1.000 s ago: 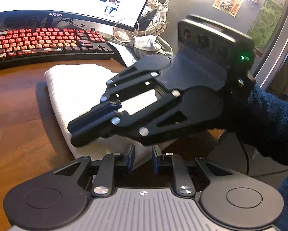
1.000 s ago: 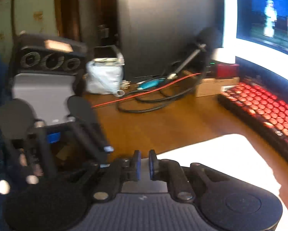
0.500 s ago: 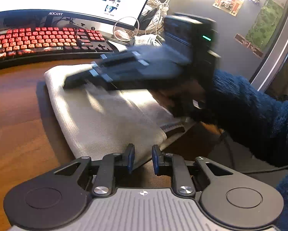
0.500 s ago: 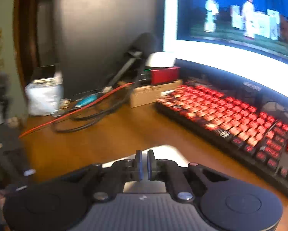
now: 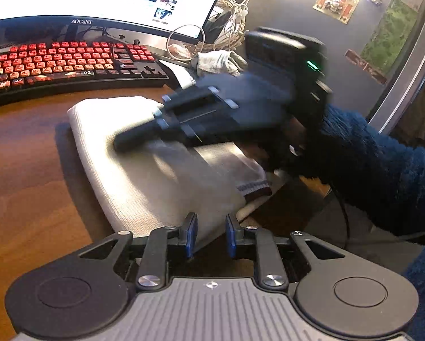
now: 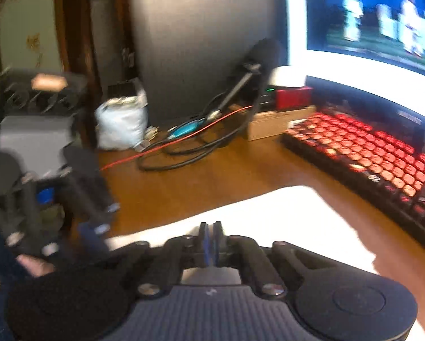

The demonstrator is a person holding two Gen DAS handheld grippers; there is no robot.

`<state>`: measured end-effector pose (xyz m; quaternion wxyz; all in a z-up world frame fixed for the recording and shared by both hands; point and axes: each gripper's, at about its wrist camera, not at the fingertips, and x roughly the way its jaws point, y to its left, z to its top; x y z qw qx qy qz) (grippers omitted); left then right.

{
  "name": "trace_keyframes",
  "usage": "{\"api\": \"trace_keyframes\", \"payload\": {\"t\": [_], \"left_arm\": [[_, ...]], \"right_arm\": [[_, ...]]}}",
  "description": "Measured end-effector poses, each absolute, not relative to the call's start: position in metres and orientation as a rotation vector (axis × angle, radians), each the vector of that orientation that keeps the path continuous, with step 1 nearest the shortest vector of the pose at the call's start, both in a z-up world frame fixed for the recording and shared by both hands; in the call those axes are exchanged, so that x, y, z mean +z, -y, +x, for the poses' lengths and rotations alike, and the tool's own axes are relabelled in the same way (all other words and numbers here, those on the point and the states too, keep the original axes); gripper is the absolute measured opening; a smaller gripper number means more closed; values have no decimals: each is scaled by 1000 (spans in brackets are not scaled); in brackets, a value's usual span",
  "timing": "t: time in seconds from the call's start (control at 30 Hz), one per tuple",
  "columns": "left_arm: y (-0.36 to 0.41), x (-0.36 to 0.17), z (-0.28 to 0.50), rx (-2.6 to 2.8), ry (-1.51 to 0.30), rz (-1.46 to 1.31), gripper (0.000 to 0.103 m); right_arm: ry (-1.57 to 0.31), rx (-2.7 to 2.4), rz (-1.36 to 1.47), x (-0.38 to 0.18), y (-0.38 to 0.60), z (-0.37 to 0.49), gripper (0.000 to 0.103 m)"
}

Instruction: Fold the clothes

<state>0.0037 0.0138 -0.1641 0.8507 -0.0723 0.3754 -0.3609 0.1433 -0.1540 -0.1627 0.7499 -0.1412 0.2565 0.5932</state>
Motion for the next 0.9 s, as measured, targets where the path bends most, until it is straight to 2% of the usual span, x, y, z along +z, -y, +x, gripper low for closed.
{"api": "trace_keyframes", "payload": {"t": [0.2,0.27,0.33,0.53,0.57,0.6,0.63,0.83,0.9], "left_arm": [[-13,-166,6,-787,-781,-130,24],[-17,-160,8,-796,-786,-164,24],[-23,-152,8,-816,-776,-214,24],[-37,-135,17,-789,-749,-248,24],[-39,-137,20,-779,-759,-243,19],[-39,-141,23,-773,-776,-234,8],[-39,-145,26,-769,-793,-221,6],[-31,-159,28,-775,-854,-185,4],[-27,-158,26,-766,-846,-166,4]], "right_arm": [[-537,1102,-227,-165,161,165,0],[-533,1084,-218,-165,168,152,0],[-519,1095,-251,-166,168,132,7],[-529,1138,-284,-171,186,76,6],[-544,1136,-267,-171,193,71,6],[-560,1128,-248,-172,200,68,6],[-573,1112,-227,-173,207,67,6],[-559,866,-97,-168,258,39,7],[-532,726,-11,-168,284,26,12]]}}
